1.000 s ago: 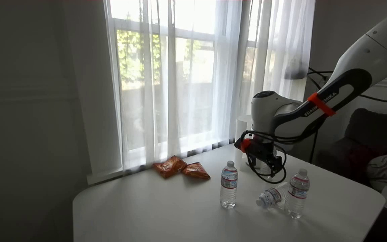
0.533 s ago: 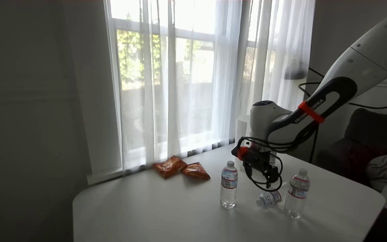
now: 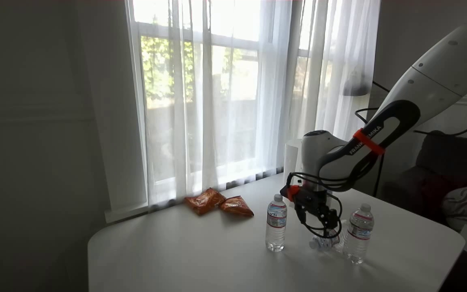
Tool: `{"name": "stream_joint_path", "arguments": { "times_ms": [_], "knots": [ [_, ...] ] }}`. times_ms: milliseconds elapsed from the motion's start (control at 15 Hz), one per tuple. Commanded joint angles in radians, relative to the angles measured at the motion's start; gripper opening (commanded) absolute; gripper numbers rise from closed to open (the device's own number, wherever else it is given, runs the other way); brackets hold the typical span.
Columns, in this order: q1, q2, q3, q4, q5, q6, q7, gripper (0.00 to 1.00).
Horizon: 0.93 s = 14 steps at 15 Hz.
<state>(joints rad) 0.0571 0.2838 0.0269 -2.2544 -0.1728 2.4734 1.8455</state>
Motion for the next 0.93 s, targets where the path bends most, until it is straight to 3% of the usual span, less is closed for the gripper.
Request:
{"name": "stream_joint_path", "arguments": {
  "times_ms": [0,200,333,867],
  "knots": [
    [0.021,0.007,-0.019,-0.010,0.045,0.003,-0.037,1.00],
    [0.022,0.017,-0.022,-0.009,0.052,0.004,-0.040,0.98],
    [0.021,0.021,-0.022,-0.006,0.058,0.006,-0.042,0.73],
    [0.016,0.022,-0.030,-0.001,0.069,0.012,-0.047,0.19]
  ]
}}
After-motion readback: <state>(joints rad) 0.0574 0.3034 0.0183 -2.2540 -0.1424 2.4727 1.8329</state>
